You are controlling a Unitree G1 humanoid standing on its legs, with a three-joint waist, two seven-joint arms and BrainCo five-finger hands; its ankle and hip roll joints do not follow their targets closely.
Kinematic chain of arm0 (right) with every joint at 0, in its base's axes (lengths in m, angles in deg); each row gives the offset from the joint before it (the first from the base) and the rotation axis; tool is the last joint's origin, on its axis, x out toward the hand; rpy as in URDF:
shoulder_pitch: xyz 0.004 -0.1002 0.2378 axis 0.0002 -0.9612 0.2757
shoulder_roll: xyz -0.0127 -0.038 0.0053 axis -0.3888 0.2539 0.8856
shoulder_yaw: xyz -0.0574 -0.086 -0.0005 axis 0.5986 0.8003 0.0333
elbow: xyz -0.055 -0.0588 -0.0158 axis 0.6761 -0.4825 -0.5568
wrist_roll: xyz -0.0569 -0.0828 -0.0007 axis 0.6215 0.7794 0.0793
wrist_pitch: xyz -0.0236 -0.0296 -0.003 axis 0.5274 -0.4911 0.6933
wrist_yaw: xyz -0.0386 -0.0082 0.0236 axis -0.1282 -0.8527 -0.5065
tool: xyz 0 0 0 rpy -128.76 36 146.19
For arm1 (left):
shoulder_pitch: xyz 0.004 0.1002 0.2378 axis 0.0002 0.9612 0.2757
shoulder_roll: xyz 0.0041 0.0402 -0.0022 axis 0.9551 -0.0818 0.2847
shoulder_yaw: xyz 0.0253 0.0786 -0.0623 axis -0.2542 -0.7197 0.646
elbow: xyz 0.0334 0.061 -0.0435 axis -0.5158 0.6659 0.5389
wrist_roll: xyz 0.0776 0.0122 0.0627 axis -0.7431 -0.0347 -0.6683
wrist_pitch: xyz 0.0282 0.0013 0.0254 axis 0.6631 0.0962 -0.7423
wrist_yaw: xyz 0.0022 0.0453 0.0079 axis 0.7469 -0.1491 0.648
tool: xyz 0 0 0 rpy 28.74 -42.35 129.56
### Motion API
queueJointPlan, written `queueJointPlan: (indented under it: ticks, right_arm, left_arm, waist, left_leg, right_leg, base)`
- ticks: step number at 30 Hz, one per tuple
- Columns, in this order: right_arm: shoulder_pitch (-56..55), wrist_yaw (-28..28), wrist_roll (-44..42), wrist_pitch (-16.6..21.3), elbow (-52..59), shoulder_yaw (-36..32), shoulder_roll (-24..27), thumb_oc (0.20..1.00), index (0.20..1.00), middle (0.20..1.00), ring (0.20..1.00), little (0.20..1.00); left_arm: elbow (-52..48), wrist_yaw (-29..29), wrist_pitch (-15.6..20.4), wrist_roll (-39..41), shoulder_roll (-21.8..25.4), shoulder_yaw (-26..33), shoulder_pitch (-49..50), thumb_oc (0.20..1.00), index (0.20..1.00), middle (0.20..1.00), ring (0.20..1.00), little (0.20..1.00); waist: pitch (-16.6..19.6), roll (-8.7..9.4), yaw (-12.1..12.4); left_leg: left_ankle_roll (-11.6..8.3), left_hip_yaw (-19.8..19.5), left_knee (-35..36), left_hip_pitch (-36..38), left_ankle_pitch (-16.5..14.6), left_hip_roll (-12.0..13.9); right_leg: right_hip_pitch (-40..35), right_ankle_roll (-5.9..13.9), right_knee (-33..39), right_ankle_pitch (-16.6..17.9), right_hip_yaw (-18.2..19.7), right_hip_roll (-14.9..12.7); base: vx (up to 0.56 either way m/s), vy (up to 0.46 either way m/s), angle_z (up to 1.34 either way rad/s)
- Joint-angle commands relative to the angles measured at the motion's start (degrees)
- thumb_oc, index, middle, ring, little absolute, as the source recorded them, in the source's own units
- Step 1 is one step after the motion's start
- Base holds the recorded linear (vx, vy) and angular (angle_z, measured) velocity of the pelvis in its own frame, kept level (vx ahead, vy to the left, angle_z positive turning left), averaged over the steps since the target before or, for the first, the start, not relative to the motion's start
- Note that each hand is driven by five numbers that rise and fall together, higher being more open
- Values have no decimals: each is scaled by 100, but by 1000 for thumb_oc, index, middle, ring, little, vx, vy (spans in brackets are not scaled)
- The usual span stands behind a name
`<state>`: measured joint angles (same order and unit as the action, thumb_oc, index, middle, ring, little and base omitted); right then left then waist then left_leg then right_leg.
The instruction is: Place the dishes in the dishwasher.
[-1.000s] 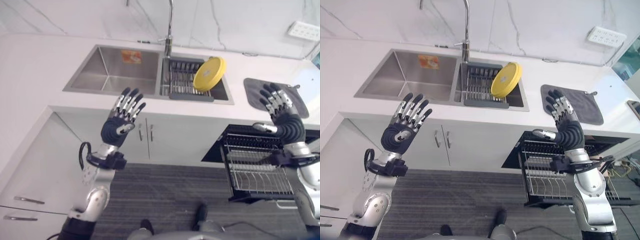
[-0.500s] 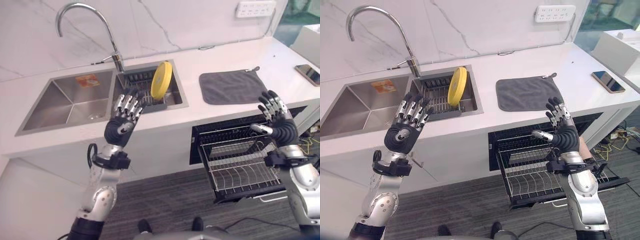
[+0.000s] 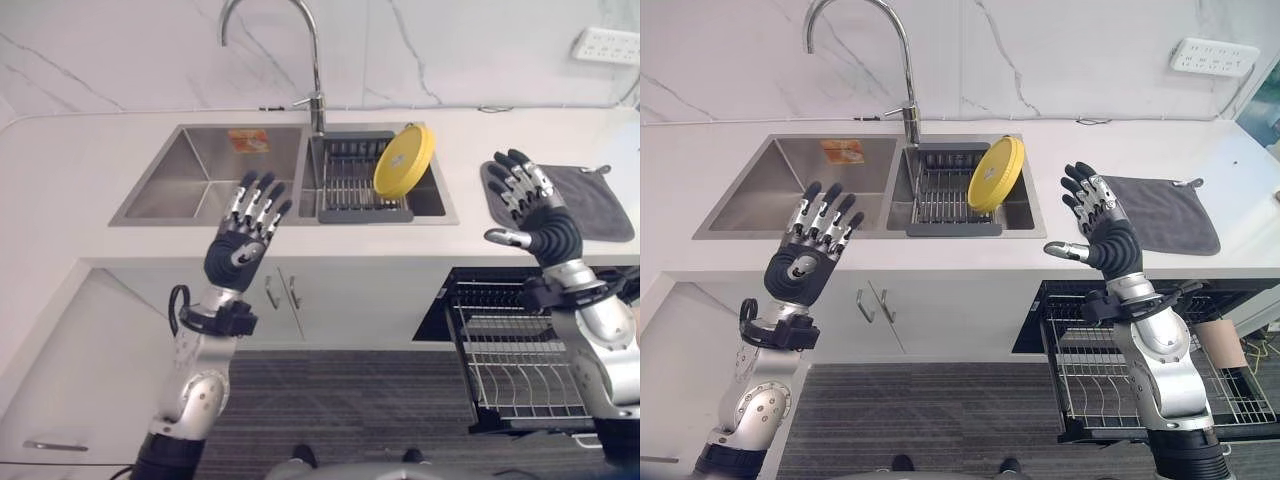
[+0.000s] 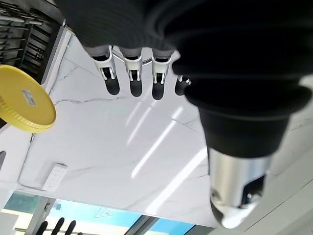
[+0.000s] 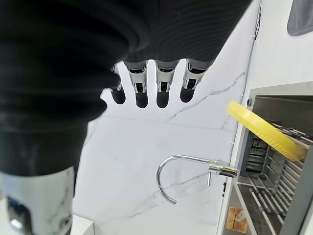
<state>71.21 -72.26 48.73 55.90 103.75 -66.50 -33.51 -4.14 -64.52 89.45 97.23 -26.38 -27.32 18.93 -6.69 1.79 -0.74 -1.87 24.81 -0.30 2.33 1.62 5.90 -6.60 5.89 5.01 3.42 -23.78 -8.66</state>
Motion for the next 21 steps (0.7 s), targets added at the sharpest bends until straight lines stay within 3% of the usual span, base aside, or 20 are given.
queueJointPlan:
  ticks: [1,4,5,6,8,10,11,13,15,16,17,19,21]
  right_arm:
    - [365,-87,-386,271,-34,-344,175,1000,1000,1000,1000,1000]
    - [377,-188,-236,296,-177,-356,125,1000,1000,1000,1000,1000]
    - [279,-141,-179,249,-183,-402,127,1000,1000,1000,1000,1000]
    - [154,-64,-206,171,-128,-444,135,1000,1000,1000,1000,1000]
    - [2,108,-220,125,-113,-519,65,1000,1000,1000,1000,1000]
    - [-168,225,-256,131,-93,-624,110,1000,1000,1000,1000,1000]
    - [-193,219,-424,103,-32,-674,195,1000,1000,1000,1000,1000]
    - [-253,109,-522,239,-30,-570,179,1000,1000,1000,1000,1000]
    - [-224,90,-649,132,1,-582,153,1000,1000,1000,1000,1000]
    - [-202,55,-623,131,-20,-570,131,1000,1000,1000,1000,1000]
    - [-189,2,-606,98,-21,-596,126,1000,1000,1000,1000,1000]
    - [-152,-119,-565,163,-17,-631,170,1000,1000,1000,1000,1000]
    - [-44,-179,-471,247,-31,-475,54,1000,1000,1000,1000,1000]
  left_arm:
    - [-95,-172,262,-370,214,-187,-304,1000,1000,1000,1000,1000]
    - [-29,-202,186,-88,182,-271,-430,1000,1000,1000,1000,1000]
    - [42,-195,105,-25,158,-311,-466,1000,1000,1000,1000,1000]
    - [77,-196,49,-12,142,-309,-458,1000,1000,1000,1000,1000]
    - [99,-208,78,12,128,-267,-388,1000,1000,1000,1000,1000]
    - [60,-194,158,35,226,-245,-318,1000,1000,1000,1000,1000]
    - [12,-75,216,-5,276,-279,-346,1000,1000,1000,1000,1000]
    - [-27,1,274,8,288,-270,-276,1000,1000,1000,1000,1000]
    - [-33,2,208,44,218,-242,-265,1000,1000,1000,1000,1000]
    - [27,-46,167,51,208,-267,-318,1000,1000,1000,1000,1000]
    - [34,-98,83,30,172,-278,-332,1000,1000,1000,1000,1000]
    - [-4,-103,121,30,195,-343,-386,1000,1000,1000,1000,1000]
    - [63,-43,237,-108,167,-328,-402,1000,1000,1000,1000,1000]
  waist:
    - [31,-123,-52]
    - [35,-163,-29]
    - [36,-170,-75]
    - [5,-189,-157]
    - [-39,-183,-272]
    - [-56,-67,-329]
    - [-139,37,-412]
    - [-84,-28,-399]
    - [-12,-34,-398]
    - [4,-9,-408]
    - [17,22,-401]
    - [-51,-2,-336]
    - [-73,-96,-329]
  left_leg:
    - [-378,74,-129,-294,-40,426]
    - [-234,-28,264,-150,46,347]
    - [-144,-19,368,-22,26,308]
    - [-34,-90,456,161,-39,270]
    - [17,-166,529,270,-92,277]
    - [-126,-111,530,318,-84,324]
    - [0,-387,479,370,-305,162]
    - [-205,-59,529,327,-120,421]
    - [-275,161,434,365,-143,447]
    - [-254,235,147,320,-303,409]
    - [-257,201,-282,185,-479,363]
    - [-384,-92,-225,-141,-283,446]
    - [-355,61,159,36,-104,476]
  right_leg:
    - [-86,-44,-313,-627,-46,7]
    - [-27,-15,-908,-960,-48,21]
    - [147,30,-1521,-1049,-49,31]
    - [626,176,-2460,-948,28,-93]
    - [1150,333,-3135,-758,292,-200]
    - [1028,218,-1882,-650,102,-237]
    - [1397,270,-2074,-148,676,-264]
    - [1042,199,-1345,-464,229,-250]
    - [635,109,-730,-486,101,-84]
    - [538,46,-639,-491,68,-63]
    - [466,12,-572,-459,70,-69]
    - [365,50,-434,-438,237,-56]
    - [256,65,-356,-453,104,-92]
  base:
    - [130,573,20]
    - [138,394,-7]
    - [198,347,-23]
    - [165,298,-19]
    - [144,11,3]
    - [137,-335,14]
    - [73,-356,7]
    - [106,-433,26]
    - [153,-440,26]
    - [137,-317,10]
    - [116,-214,-5]
    - [50,-54,2]
    - [39,73,-12]
